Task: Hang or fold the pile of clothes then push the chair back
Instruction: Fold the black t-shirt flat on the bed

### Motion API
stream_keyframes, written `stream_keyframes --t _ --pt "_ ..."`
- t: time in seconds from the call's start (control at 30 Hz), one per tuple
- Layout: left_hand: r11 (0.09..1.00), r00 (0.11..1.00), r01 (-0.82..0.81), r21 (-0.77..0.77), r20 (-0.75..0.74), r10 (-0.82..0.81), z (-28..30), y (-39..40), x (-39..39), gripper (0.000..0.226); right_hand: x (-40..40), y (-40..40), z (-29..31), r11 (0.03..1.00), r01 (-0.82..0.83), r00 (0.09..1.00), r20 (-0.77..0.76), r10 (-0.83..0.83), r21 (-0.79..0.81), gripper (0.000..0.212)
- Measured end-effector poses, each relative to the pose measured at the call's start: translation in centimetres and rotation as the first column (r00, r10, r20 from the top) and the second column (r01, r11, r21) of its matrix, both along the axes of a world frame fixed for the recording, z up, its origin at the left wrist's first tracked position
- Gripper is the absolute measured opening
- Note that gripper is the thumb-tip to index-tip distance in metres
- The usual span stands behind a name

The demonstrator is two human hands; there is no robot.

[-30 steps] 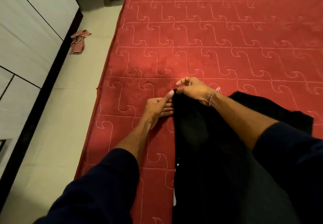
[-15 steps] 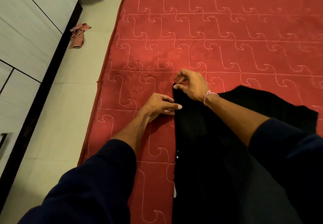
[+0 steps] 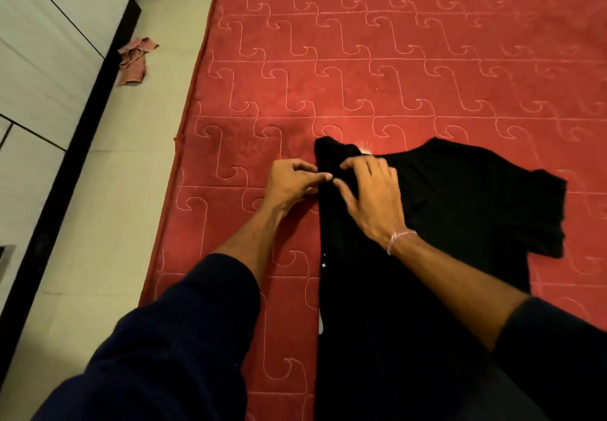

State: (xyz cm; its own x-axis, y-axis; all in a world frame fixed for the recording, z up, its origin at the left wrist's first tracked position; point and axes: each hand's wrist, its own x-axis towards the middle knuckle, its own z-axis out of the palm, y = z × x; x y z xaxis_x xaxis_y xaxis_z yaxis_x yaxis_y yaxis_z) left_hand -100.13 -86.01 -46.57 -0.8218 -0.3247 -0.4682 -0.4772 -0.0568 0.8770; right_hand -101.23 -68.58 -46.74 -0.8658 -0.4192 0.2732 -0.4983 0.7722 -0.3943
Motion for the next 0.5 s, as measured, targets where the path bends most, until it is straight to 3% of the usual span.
stream_keyframes --t 0.1,0.17,0.23,0.3,0.4,0.5 --pt "0.994 0.994 -0.104 0.042 -0.034 0.106 0.1 1.1 1.5 0.024 4.5 3.3 1.1 0.988 0.109 0.992 0.078 -0.101 -0.112 0.020" --pt "0.992 0.992 -0.122 0.035 -0.019 0.123 0.4 1.7 3.2 0.023 7.5 5.2 2.0 0.949 0.271 0.949 0.212 -0.234 -0.160 0.021" --pt "0.996 0.995 -0.086 0.014 0.045 0.085 0.8 2.1 5.0 0.025 9.9 6.4 2.5 0.879 0.468 0.838 0.364 -0.407 -0.094 0.032" --pt "1.000 0.987 0.017 0.013 0.158 -0.018 1.8 2.8 7.2 0.034 11.9 7.4 3.2 0.795 0.602 0.659 0.513 -0.550 0.078 0.045" --pt "0.963 0.895 0.268 0.037 0.361 -0.263 3.1 3.5 10.0 0.044 13.4 7.5 3.6 0.776 0.577 0.478 0.665 -0.574 0.255 0.049" --pt "0.924 0.822 0.373 0.090 0.431 -0.373 3.8 3.9 12.2 0.038 13.3 7.1 3.5 0.809 0.559 0.459 0.746 -0.483 0.180 0.032"
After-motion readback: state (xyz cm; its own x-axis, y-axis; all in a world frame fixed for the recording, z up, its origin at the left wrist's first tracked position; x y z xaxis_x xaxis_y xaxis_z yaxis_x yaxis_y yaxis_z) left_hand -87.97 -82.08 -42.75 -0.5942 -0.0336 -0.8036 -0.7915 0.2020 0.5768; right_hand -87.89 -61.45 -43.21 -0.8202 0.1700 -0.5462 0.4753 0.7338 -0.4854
